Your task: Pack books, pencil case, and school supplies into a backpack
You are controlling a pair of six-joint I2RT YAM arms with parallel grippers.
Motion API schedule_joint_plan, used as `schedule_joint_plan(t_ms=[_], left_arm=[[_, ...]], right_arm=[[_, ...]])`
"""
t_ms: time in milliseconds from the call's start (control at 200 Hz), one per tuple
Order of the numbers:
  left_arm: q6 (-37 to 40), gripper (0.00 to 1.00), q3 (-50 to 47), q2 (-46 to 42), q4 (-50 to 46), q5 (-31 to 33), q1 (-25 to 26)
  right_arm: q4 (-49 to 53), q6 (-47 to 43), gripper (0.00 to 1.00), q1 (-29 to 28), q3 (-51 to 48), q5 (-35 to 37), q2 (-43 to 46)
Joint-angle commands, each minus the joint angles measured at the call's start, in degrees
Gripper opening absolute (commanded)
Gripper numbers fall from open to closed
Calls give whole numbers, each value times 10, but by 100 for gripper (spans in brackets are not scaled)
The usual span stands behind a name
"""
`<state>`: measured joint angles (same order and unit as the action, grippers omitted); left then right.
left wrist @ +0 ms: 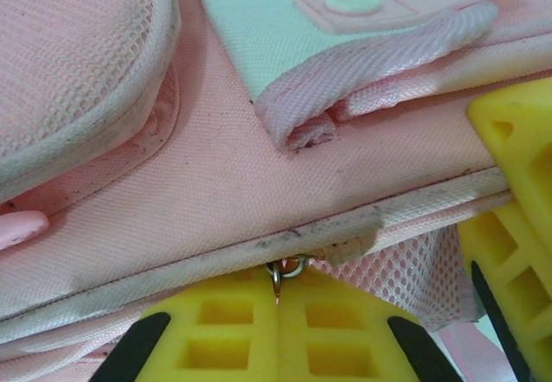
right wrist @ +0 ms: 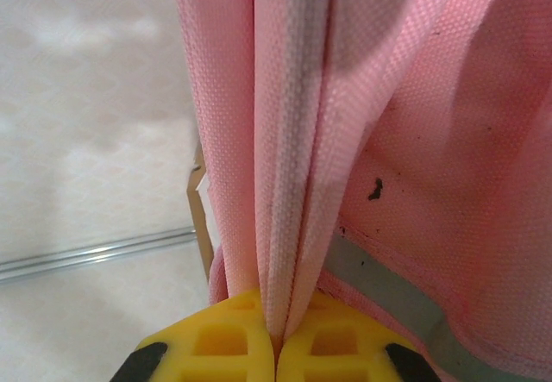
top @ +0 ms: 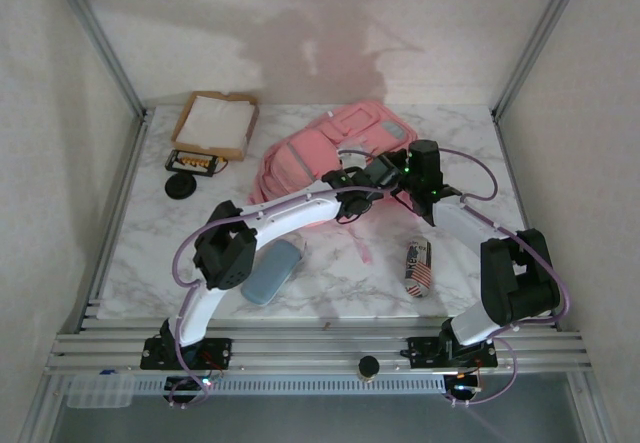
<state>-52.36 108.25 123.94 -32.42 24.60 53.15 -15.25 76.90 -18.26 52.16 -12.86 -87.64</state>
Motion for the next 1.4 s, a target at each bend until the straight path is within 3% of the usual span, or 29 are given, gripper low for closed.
schedule_joint_plan(t_ms=[0,180,371,646,831,1041,1222,1307,1397], left_arm=[[-17,0,-25,-40,27,10,-14],[-2,0,-96,-112,72,-31,-15],[14,0,-165,-163,82,-151,-34],[84,0,-264,-209,45,-198,-59],[123,0,-307,-227,24,-180,-80],[143,0,-291,-236,129,-257,-40],[139,20,-230,-184,155,-243,-27],[134,37,-203,-161,152,-229,-26],[124,41,-161,-129,110,-186,-25]], right_arm=[[-56,-14,0,-3,15,-30,28],[-49,-28,0,7,16,-29,22],[-28,-56,0,26,41,-52,5],[9,-93,0,56,75,-92,-28],[15,-110,0,68,91,-110,-50],[11,-104,0,52,73,-103,-32],[17,-106,0,52,77,-99,-26],[14,-105,0,51,78,-100,-27],[13,-103,0,50,76,-103,-28]])
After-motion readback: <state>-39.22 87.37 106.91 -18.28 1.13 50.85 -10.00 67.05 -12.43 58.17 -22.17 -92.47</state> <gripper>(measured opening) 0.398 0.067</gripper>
